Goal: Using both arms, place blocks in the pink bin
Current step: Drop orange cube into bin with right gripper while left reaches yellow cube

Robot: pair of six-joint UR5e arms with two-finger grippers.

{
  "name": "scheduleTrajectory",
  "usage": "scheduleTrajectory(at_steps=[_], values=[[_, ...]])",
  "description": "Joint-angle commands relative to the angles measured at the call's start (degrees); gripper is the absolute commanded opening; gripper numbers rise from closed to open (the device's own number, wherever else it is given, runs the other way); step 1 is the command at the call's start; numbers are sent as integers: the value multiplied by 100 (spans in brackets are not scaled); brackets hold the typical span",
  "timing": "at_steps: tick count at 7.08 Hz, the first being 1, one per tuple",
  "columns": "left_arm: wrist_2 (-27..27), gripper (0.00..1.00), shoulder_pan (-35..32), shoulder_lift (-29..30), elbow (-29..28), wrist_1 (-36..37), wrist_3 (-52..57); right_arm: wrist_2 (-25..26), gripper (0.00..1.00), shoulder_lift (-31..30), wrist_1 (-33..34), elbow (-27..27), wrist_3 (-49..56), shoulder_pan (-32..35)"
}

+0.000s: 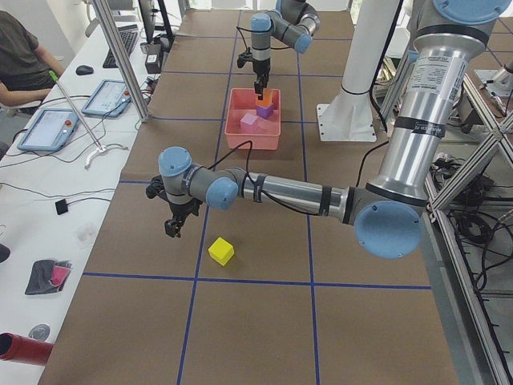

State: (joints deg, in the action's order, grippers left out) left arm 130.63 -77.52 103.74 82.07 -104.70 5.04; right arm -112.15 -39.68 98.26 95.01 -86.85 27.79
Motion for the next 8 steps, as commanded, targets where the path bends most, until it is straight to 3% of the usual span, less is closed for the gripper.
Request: scheduleTrajectory(at_steps=[1, 3, 4, 5, 6, 8], values=[[23, 99, -70, 41, -348, -85, 173, 211, 0, 380, -815, -875, -471, -326], [540, 99, -71, 102, -770, -85, 121, 370, 0, 479, -826, -1064, -508, -485], [542, 99, -62, 76, -771, -85, 77, 378, 0, 462, -835, -1064, -508, -529], [551, 99, -53, 24, -745, -111, -2, 379, 62, 453, -835, -1073, -491, -538], [560, 99, 34, -81, -710, -190, -46, 422, 99, 435, -835, -1073, -473, -547], [560, 99, 542, -161, -666, -435, -508, 431, 100, 391, -984, -994, -368, -512]])
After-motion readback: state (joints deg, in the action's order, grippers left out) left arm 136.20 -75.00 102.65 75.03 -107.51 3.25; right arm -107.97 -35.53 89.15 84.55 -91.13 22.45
